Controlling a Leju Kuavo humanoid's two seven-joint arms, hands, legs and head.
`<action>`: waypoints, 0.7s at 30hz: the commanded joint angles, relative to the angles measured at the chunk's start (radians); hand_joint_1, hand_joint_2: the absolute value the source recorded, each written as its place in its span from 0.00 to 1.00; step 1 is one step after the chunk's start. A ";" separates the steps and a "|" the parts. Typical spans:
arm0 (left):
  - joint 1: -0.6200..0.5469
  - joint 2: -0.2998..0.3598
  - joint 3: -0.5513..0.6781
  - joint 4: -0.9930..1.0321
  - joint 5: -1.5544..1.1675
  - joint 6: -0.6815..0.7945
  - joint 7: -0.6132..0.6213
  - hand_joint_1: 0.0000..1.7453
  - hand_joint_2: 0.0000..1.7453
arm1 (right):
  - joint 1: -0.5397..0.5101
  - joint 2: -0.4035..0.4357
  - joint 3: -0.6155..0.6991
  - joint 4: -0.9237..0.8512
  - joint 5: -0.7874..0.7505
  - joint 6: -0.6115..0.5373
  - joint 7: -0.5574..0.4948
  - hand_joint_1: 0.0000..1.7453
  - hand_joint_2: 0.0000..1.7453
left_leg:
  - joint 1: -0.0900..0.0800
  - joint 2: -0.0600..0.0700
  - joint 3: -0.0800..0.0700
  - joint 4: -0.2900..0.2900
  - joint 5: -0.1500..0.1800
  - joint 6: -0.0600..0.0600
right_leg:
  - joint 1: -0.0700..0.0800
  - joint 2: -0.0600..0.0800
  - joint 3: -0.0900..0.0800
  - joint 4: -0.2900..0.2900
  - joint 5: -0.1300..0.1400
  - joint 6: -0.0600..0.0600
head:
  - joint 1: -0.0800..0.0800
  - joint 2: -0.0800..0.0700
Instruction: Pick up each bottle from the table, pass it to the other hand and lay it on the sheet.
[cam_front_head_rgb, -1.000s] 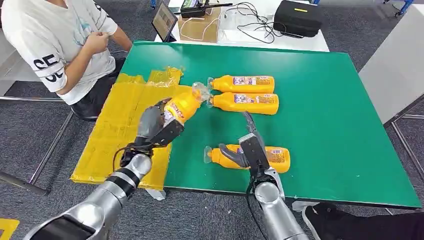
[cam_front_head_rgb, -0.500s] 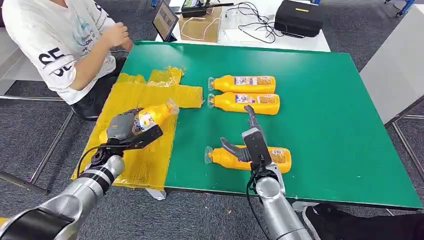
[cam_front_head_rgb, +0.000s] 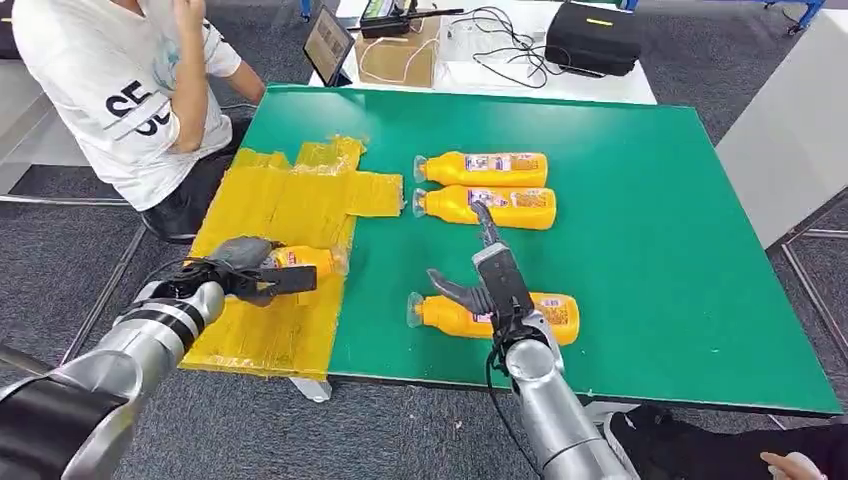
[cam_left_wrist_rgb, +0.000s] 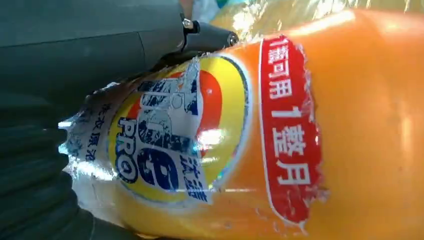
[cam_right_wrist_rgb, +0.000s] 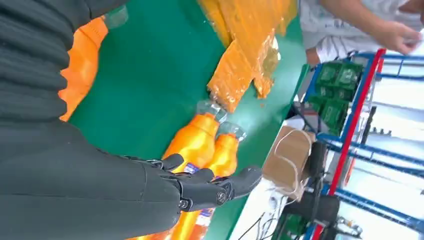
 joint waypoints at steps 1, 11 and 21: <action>0.026 0.024 0.033 0.086 0.042 0.141 0.034 0.00 1.00 | -0.096 -0.015 0.081 0.193 0.049 -0.021 0.009 0.00 1.00 | 0.001 0.006 0.006 -0.001 -0.002 -0.002 | 0.001 0.006 0.004 -0.001 0.000 -0.002 | 0.000 0.000; 0.129 -0.023 0.350 0.014 0.309 0.388 -0.294 0.00 1.00 | -0.059 -0.095 0.160 0.214 0.243 -0.103 0.090 0.00 1.00 | 0.001 0.002 0.005 -0.001 -0.001 -0.002 | 0.001 0.003 0.004 -0.001 0.000 -0.001 | -0.001 0.000; 0.171 -0.068 0.500 -0.050 0.456 0.361 -0.462 0.00 1.00 | -0.044 -0.169 0.158 0.209 0.355 -0.118 0.161 0.00 1.00 | -0.001 -0.002 0.002 -0.001 0.000 -0.001 | 0.000 -0.001 0.002 -0.002 -0.001 -0.001 | -0.001 0.000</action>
